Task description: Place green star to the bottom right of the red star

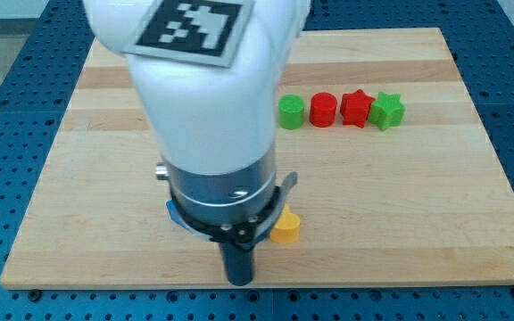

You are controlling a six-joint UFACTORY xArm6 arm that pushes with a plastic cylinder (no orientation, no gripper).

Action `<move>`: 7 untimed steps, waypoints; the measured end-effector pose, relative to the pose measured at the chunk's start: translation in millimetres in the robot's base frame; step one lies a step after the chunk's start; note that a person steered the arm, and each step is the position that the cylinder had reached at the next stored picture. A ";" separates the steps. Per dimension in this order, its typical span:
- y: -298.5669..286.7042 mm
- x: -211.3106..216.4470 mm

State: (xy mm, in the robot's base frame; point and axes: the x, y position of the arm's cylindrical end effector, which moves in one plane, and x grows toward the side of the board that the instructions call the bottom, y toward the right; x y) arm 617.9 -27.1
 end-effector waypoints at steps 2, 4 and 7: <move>69.0 -29.4; 235.3 -92.5; 310.0 -260.8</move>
State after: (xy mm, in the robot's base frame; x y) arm 357.1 282.9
